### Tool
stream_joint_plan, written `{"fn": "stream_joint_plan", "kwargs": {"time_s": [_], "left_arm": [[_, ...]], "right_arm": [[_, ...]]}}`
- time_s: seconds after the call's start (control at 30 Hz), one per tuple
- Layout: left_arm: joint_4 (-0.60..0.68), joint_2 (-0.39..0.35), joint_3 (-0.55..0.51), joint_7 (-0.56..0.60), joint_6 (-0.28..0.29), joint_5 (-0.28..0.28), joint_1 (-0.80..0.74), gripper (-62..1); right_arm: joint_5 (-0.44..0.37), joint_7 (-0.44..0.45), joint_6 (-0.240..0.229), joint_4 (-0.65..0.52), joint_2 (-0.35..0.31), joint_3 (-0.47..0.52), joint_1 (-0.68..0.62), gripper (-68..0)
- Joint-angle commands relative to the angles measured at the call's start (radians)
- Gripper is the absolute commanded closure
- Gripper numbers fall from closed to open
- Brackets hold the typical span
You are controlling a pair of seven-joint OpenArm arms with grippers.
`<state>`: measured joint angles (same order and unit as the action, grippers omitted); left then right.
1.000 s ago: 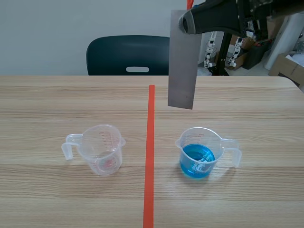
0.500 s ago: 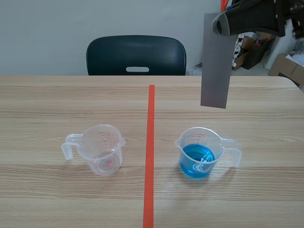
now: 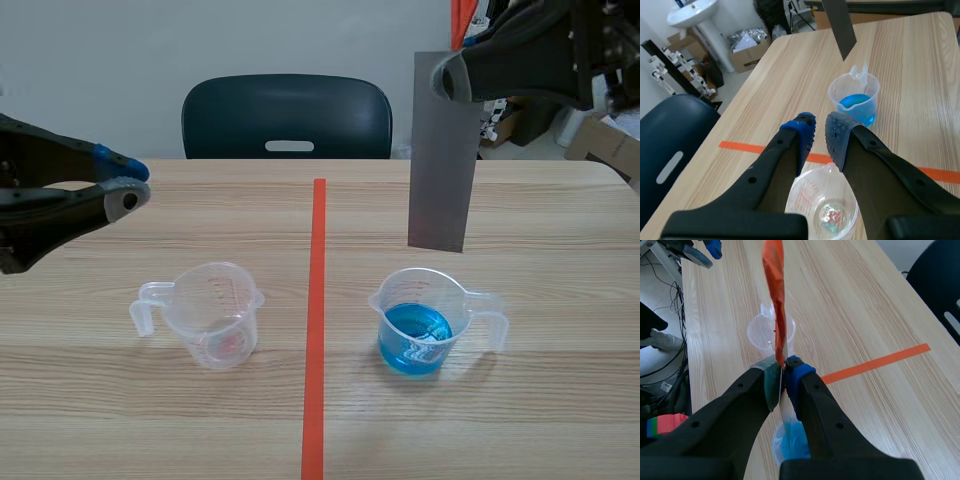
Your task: Do the redox reaction experiment. move the plate over the blue solution
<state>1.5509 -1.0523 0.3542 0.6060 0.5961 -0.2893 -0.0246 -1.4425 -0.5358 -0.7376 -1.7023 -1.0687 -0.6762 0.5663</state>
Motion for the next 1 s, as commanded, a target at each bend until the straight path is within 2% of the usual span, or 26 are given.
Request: {"fn": "stream_joint_plan", "kwargs": {"time_s": [0.0,0.13,0.2,0.27,0.33,0.37,0.47,0.53,0.67,0.97], "left_arm": [[-0.002,0.034,0.009,0.018,-0.005,-0.014,0.028,-10.2],[-0.02,0.117,0.086,0.006,-0.005,-0.014,0.106,-10.0],[-0.031,0.149,0.125,-0.043,-0.005,-0.014,0.138,-9.6],[-0.047,0.177,0.161,-0.085,-0.005,-0.015,0.165,-2.5],[-0.064,0.204,0.191,-0.112,-0.005,-0.026,0.191,-1.4],[-0.074,0.217,0.204,-0.134,-0.006,-0.051,0.203,-1.4],[-0.111,0.251,0.24,-0.207,-0.006,-0.16,0.241,-1.4],[-0.146,0.273,0.255,-0.225,-0.006,-0.204,0.262,-1.4],[-0.211,0.312,0.283,-0.238,-0.006,-0.224,0.301,-1.4],[-0.311,0.387,0.425,-0.264,-0.005,-0.224,0.437,-1.5]], "right_arm": [[0.021,0.053,-0.008,0.003,-0.039,0.006,-0.001,-0.6],[0.09,0.146,-0.008,0.003,-0.089,0.006,-0.01,-0.6],[0.109,0.188,-0.008,0.002,-0.111,0.006,-0.02,-0.6],[0.142,0.233,-0.008,-0.006,-0.134,0.006,-0.038,-0.6],[0.186,0.286,-0.008,-0.021,-0.156,0.006,-0.068,-0.6],[0.219,0.315,-0.008,-0.031,-0.165,0.006,-0.085,-0.6],[0.341,0.452,-0.008,-0.054,-0.192,0.006,-0.151,-0.6],[0.416,0.557,-0.008,-0.055,-0.203,0.006,-0.192,-0.6],[0.548,0.718,-0.008,-0.055,-0.219,0.006,-0.247,-0.6],[0.756,1.129,-0.008,-0.05,-0.307,0.006,-0.384,-0.6]]}}
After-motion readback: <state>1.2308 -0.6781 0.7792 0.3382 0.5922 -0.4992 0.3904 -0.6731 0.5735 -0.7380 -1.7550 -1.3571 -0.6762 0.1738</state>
